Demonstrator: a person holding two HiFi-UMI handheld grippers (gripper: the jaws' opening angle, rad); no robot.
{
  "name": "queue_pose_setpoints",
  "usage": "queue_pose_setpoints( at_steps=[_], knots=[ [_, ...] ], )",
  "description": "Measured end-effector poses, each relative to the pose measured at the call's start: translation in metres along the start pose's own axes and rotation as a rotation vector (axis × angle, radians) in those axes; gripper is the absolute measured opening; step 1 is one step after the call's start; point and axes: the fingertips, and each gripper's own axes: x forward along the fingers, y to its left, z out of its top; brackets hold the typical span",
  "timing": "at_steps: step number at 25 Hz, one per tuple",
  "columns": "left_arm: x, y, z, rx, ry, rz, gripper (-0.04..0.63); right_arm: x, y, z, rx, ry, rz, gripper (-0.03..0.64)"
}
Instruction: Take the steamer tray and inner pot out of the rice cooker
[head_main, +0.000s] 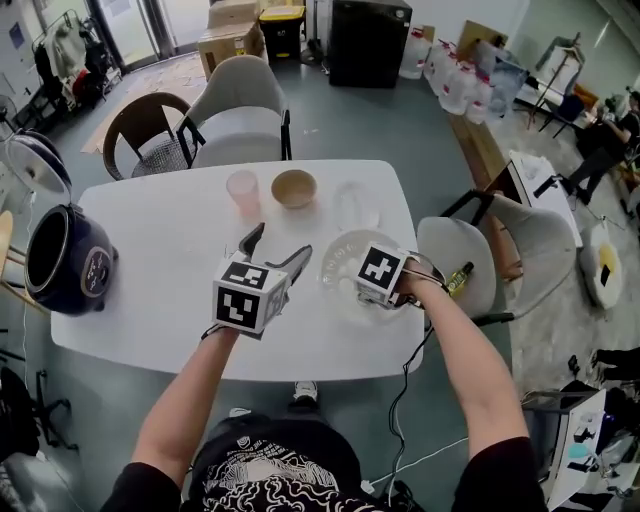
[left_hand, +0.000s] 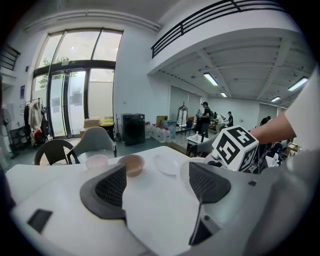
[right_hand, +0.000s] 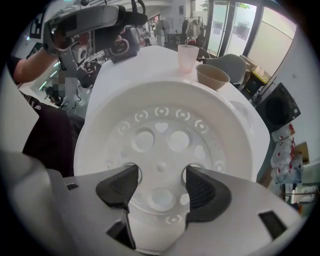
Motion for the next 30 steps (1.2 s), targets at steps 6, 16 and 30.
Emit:
queue_pose_setpoints(
  at_steps=[6,16,30],
  knots=[
    [0.003,0.002,-0.005,0.017,0.026,0.024,0.383,0.013,-0.001,0.0,-0.06,0.014,0.005,0.314],
    [0.004,0.006,-0.014,0.018,0.049,0.031,0.383,0.028,-0.007,-0.013,-0.062,0.064,-0.031,0.316],
    [-0.009,0.002,-0.023,0.017,0.055,0.049,0.383,0.03,0.001,-0.011,-0.088,0.024,-0.022,0.327]
  ],
)
